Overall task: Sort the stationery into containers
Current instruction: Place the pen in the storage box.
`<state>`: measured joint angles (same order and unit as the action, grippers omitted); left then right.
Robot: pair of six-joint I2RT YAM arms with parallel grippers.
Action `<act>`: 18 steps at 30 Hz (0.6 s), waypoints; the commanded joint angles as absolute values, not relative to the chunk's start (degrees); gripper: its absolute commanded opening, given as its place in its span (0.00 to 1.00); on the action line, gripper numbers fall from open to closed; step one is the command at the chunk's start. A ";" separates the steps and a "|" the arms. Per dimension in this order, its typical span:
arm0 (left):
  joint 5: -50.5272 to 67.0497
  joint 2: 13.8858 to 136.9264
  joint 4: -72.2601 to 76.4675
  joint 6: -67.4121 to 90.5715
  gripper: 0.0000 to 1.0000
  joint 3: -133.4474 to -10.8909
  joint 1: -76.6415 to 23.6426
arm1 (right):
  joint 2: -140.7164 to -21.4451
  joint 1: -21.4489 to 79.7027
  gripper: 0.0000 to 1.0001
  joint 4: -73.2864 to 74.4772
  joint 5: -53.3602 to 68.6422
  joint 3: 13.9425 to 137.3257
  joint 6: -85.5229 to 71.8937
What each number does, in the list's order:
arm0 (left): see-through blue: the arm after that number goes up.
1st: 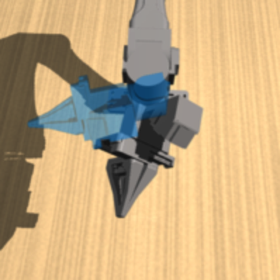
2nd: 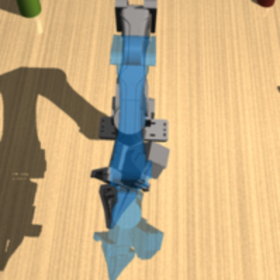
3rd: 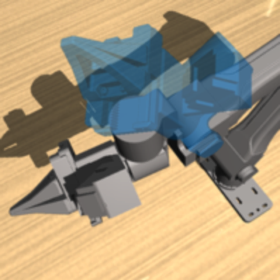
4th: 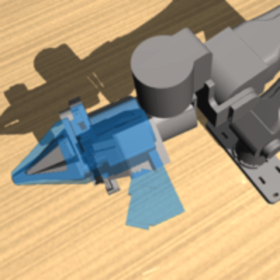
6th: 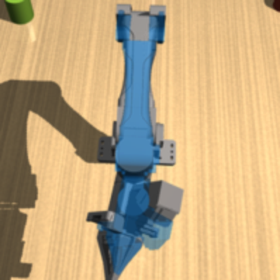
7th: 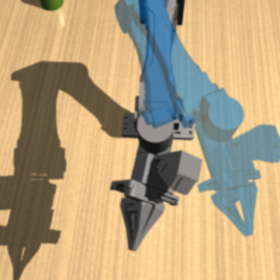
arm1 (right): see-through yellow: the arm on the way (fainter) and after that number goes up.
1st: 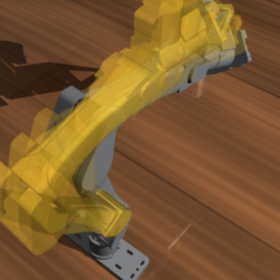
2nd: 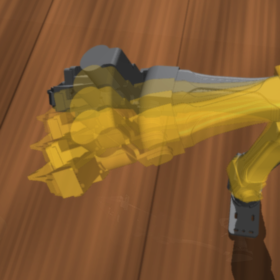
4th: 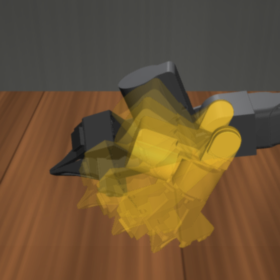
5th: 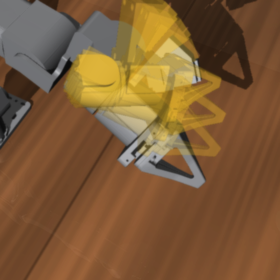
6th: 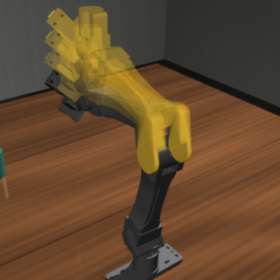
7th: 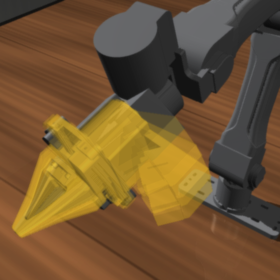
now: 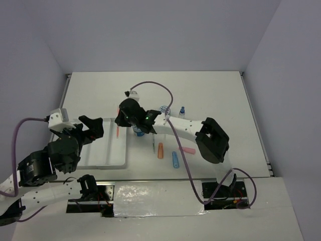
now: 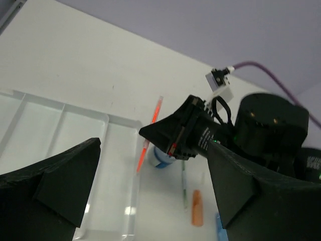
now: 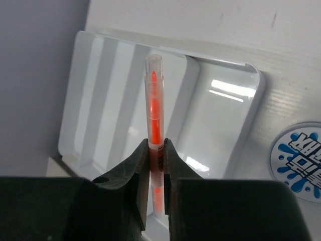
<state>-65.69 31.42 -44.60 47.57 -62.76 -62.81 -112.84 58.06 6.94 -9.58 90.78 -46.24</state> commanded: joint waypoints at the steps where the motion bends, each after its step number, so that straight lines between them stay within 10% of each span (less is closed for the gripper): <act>1: -62.85 28.13 -42.62 44.48 0.99 -59.77 -62.84 | -116.88 60.11 0.01 14.67 -15.90 96.92 -51.94; 11: -60.74 27.95 -44.12 44.21 0.99 -59.50 -62.93 | -124.98 62.40 0.16 19.16 -15.91 100.63 -53.88; 18: -59.94 26.98 -47.37 45.97 0.99 -60.73 -62.93 | -122.88 63.28 0.63 17.32 -13.80 99.93 -52.39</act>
<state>-60.10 27.90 -46.39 45.32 -58.30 -62.81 -125.01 62.67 18.44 -13.80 97.84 -52.88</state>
